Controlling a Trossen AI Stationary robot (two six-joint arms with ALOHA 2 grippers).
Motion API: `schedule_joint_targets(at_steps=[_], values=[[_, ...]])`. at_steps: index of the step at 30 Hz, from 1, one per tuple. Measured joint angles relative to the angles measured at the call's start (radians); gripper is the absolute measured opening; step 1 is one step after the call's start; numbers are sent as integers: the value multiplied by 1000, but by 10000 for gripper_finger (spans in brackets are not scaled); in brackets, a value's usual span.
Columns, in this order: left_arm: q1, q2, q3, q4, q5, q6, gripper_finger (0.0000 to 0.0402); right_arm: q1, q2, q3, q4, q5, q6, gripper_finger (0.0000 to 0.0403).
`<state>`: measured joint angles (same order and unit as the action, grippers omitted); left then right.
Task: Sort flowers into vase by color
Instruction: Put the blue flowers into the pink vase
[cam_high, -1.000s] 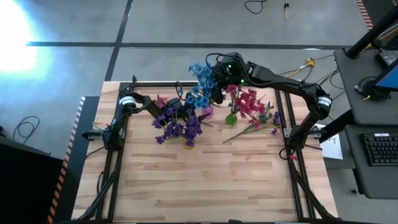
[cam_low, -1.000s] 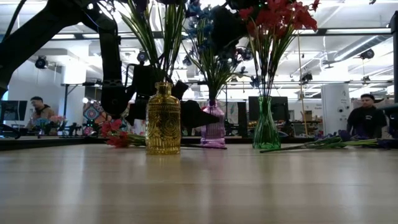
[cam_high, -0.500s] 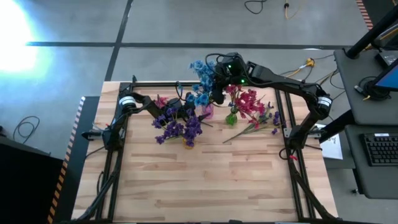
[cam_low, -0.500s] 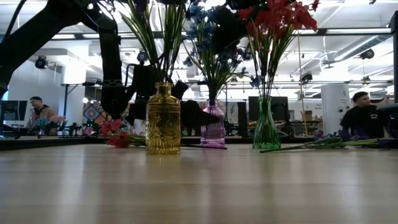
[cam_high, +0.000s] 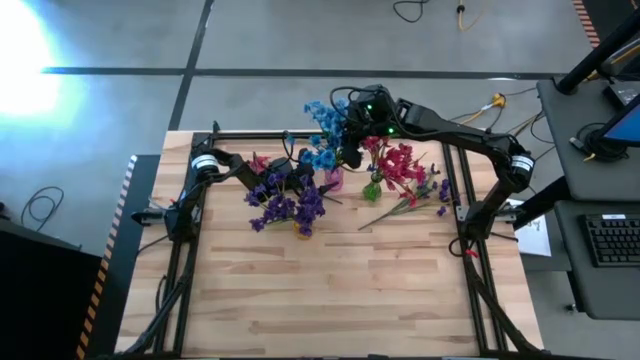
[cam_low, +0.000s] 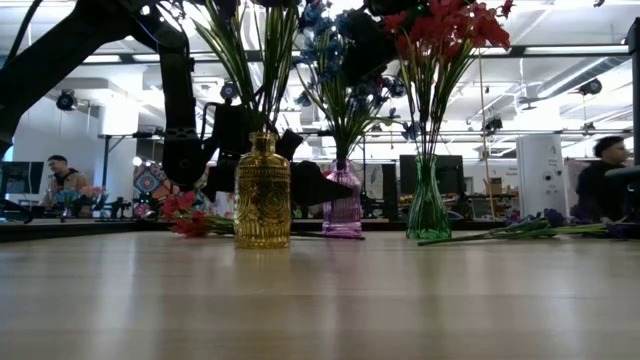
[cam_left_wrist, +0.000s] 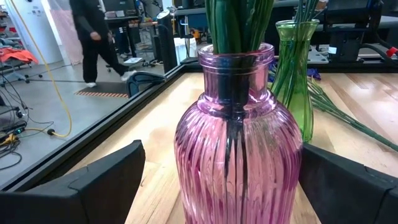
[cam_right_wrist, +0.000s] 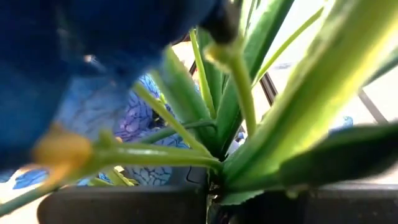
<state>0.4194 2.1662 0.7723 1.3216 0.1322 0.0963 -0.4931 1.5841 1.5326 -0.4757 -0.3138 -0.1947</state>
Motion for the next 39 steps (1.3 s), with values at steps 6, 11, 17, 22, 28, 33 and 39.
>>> schedule_joint_targets(at_steps=[6,11,17,22,28,33,39], values=[[0,0,0,0,0,0,382,0,0,0,-8,0,-1,17],[0,0,0,0,0,0,382,0,0,0,-9,0,-6,17],[0,0,0,0,0,0,382,0,3,0,-8,-1,-8,17],[0,0,0,0,0,0,382,2,24,0,-6,-5,-14,17],[0,0,0,0,0,0,382,4,48,0,-12,-8,-27,17],[0,0,0,0,0,0,382,4,53,0,-13,-9,-28,17],[0,0,0,0,0,0,382,4,53,0,-9,-7,-25,18]])
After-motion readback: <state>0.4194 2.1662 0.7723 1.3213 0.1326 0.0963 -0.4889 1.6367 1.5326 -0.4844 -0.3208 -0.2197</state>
